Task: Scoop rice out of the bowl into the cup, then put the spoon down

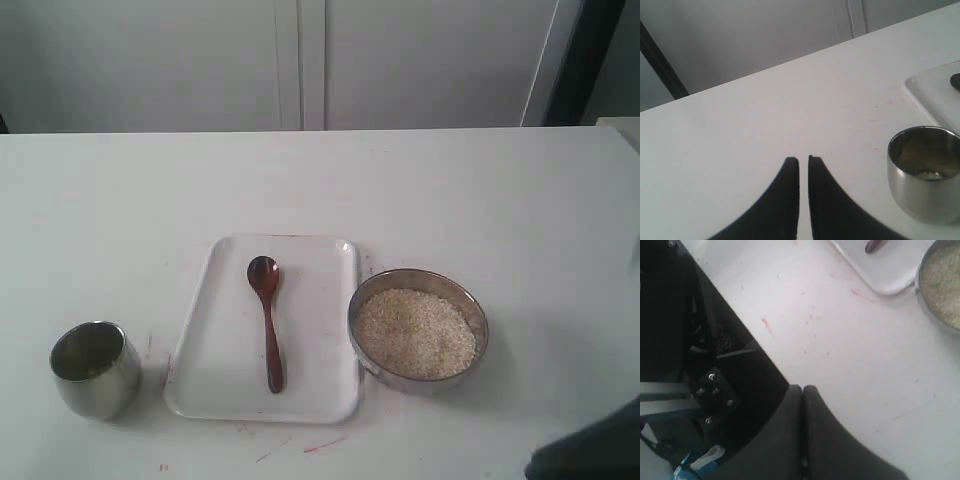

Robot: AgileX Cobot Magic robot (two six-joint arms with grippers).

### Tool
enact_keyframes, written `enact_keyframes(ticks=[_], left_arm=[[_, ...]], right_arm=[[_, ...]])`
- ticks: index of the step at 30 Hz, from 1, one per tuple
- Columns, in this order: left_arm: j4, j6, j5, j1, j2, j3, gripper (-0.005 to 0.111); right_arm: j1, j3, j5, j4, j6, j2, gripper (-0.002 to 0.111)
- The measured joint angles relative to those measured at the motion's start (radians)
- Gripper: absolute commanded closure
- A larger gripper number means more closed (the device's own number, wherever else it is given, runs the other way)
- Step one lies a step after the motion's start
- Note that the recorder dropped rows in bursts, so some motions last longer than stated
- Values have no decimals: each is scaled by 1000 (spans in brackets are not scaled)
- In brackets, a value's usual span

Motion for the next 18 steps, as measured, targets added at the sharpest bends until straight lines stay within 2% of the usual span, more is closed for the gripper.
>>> enact_keyframes(ticks=[4, 11, 15, 18], left_arm=[[0, 0, 0, 0, 0, 0, 92], [0, 0, 0, 0, 0, 0, 92], [0, 0, 0, 0, 0, 0, 92], [0, 0, 0, 0, 0, 0, 92]], right_arm=[[0, 0, -91, -106, 0, -13, 108], [-10, 14, -358, -305, -2, -23, 108], [-80, 98, -563, -377, -7, -47, 108], [-171, 191, -741, -407, -9, -61, 108]])
